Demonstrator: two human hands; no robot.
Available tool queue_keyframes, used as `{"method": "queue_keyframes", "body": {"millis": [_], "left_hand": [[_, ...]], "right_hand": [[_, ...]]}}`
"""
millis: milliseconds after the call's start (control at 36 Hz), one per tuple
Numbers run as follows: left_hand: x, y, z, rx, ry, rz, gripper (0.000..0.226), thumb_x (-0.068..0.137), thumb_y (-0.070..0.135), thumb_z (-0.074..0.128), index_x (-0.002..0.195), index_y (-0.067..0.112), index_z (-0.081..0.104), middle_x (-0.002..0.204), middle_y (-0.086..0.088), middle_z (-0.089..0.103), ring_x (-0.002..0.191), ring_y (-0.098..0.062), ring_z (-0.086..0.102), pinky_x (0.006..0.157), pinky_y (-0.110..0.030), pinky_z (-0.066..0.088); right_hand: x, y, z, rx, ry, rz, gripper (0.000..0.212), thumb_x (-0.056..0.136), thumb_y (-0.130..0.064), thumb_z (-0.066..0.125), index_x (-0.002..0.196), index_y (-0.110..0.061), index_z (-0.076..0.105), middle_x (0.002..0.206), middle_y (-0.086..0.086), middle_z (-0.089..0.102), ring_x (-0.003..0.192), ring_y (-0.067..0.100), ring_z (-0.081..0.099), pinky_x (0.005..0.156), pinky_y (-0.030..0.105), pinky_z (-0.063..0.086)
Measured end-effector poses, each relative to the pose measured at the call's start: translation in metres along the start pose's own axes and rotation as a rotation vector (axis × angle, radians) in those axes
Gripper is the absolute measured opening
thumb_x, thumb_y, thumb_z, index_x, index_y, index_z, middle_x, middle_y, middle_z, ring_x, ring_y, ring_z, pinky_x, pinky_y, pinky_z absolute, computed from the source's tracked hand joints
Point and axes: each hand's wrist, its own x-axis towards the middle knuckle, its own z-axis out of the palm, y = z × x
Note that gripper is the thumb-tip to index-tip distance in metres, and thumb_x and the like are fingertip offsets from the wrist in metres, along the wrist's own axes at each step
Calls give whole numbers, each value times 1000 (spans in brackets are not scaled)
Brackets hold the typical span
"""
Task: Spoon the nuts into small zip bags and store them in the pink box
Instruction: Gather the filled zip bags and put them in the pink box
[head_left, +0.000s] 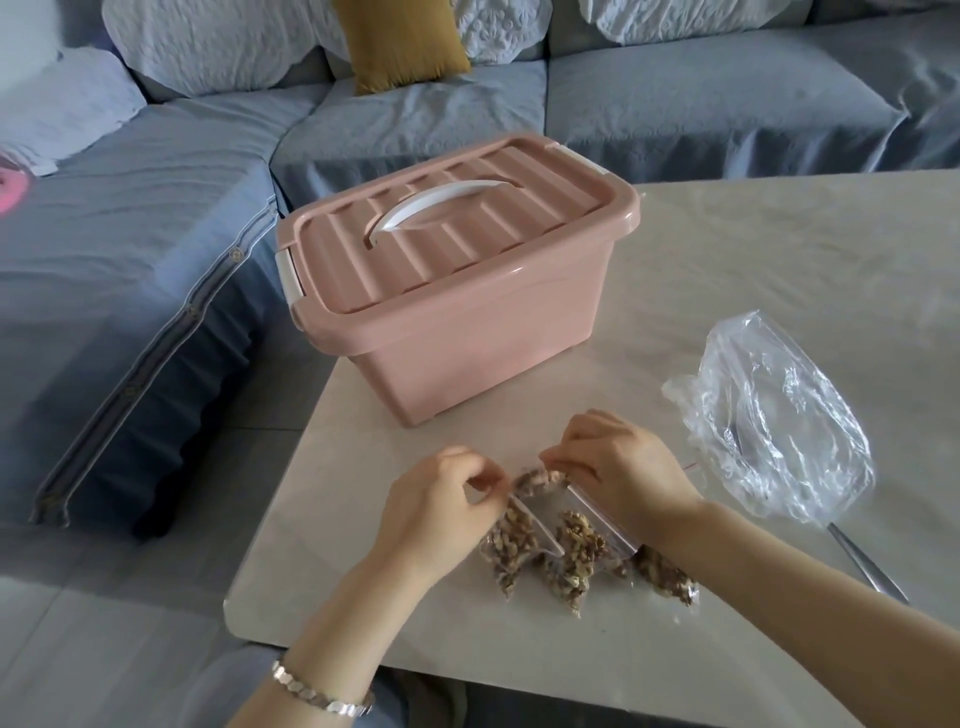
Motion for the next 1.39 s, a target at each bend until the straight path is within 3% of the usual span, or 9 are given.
{"method": "queue_keyframes", "body": {"millis": [83, 222, 333, 472, 583, 750, 944, 1139, 1389], "left_hand": [[-4, 4, -12, -62, -4, -39, 8, 81, 21, 67, 78, 26, 71, 76, 18, 66, 76, 0, 61, 73, -27, 51], [23, 16, -60, -122, 336, 25, 27, 79, 32, 52, 93, 19, 70, 85, 14, 66, 73, -5, 58, 69, -22, 48], [67, 14, -95, 2, 524, 94, 32, 80, 16, 53, 108, 5, 62, 101, -2, 62, 91, -14, 53, 84, -21, 40], [121, -9, -112, 191, 392, -261, 61, 86, 14, 58, 138, -4, 32, 142, -22, 36, 132, -36, 32, 108, -41, 25], [133, -24, -113, 50, 310, -555, 57, 92, 15, 47, 140, -7, 24, 141, -25, 32, 130, -39, 31, 107, -45, 27], [138, -45, -106, -139, 391, -585, 40, 96, 18, 36, 132, 2, 38, 130, -19, 46, 115, -36, 48, 95, -47, 39], [138, -48, -105, -147, 490, -556, 27, 96, 14, 36, 113, -2, 50, 113, -19, 55, 101, -36, 54, 86, -44, 44], [134, -46, -114, -284, 483, -594, 38, 98, 19, 39, 132, 4, 46, 130, -15, 53, 119, -32, 47, 96, -37, 35], [112, -29, -115, -267, 467, -550, 38, 98, 17, 38, 133, 7, 46, 133, -12, 52, 123, -28, 45, 94, -32, 33]], "right_hand": [[-11, 5, -5, -9, -149, -26, 10, 77, -26, 64, 77, -21, 74, 74, -9, 64, 74, 6, 51, 51, 30, 52], [9, 1, -40, -46, -440, 105, 36, 80, -52, 58, 97, -23, 71, 97, -11, 64, 90, 7, 57, 83, 27, 47], [65, 1, -76, -83, -159, 162, 21, 84, -35, 64, 91, -16, 72, 91, -3, 66, 83, 16, 61, 76, 35, 50], [158, 16, -103, -102, 101, 362, 19, 88, -21, 56, 92, -8, 69, 94, 11, 64, 85, 31, 59, 76, 37, 48], [211, 35, -94, -263, -54, 489, 30, 94, -23, 38, 114, -11, 58, 101, 12, 58, 96, 31, 49, 76, 33, 39], [246, 65, -74, -296, -26, 650, 63, 91, -49, 18, 118, -10, 59, 115, 17, 58, 111, 37, 49, 90, 41, 42], [245, 95, -74, -56, 55, 807, 45, 95, -36, 42, 58, -9, 45, 82, 20, 57, 76, 30, 49, 70, 31, 37], [214, 101, -92, 65, 67, 798, 45, 92, -33, 52, 59, -3, 56, 62, 10, 50, 65, 25, 43, 53, 31, 32], [161, 120, -104, 56, 126, 802, 23, 88, -5, 51, 87, 13, 65, 91, 35, 62, 75, 40, 59, 62, 35, 39]]}}
